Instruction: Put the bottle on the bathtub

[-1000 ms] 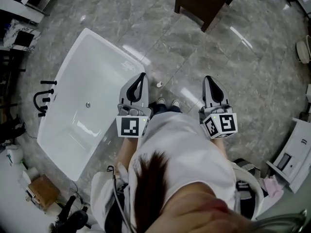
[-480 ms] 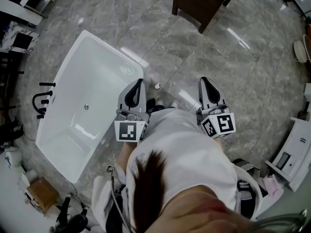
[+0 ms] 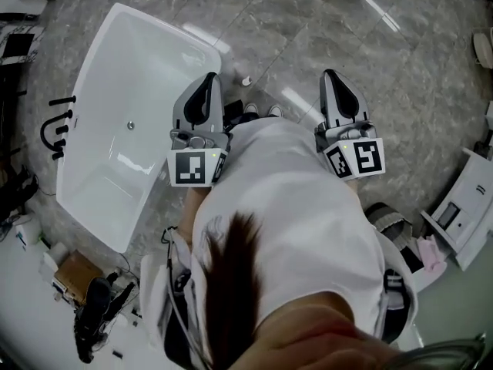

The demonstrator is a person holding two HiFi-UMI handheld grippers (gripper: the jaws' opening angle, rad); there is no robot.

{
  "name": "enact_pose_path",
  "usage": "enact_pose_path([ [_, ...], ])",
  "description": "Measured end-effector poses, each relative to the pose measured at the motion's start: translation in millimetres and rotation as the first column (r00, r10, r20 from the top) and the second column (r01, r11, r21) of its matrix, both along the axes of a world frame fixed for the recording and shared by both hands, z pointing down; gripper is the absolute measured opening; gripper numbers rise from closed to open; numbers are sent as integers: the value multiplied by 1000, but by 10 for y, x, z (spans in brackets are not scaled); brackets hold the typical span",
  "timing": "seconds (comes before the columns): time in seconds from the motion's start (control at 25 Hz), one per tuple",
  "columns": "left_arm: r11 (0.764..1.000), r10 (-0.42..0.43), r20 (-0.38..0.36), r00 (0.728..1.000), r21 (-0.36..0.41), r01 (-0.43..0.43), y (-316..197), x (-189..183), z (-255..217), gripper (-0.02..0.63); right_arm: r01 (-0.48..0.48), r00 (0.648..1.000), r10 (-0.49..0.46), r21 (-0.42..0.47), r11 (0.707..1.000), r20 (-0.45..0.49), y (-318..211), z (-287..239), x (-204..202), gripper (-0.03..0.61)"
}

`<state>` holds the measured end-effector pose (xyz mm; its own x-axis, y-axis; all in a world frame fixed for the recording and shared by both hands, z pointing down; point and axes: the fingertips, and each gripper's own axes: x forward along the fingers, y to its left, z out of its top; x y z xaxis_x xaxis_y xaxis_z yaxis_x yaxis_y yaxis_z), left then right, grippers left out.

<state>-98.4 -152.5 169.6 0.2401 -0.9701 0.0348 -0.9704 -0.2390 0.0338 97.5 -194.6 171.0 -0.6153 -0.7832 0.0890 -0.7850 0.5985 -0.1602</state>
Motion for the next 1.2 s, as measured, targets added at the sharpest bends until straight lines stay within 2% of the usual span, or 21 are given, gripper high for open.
enact_pose_path([
  [0.48,999,-54,-24,998,-5,53,64,-211,2,14,-47,998,47,-1,999,-41,49,43,155,14],
  [0.64,999,-42,-32,999,11,43,102,-209,-23,14,-51,998,51,0,999,-39,94,33,127,14],
  [0.84,999,-30,-16,999,-32,30,135,-181,72,14,-45,999,45,-3,999,-29,146,62,90,14],
  [1.0,999,-23,-15,1000,-27,22,149,-159,44,14,-48,999,48,-1,999,-23,184,42,99,14],
  [1.2,1000,-12,-19,1000,15,12,142,-135,15,14,-61,998,60,-8,998,-21,208,89,142,14],
])
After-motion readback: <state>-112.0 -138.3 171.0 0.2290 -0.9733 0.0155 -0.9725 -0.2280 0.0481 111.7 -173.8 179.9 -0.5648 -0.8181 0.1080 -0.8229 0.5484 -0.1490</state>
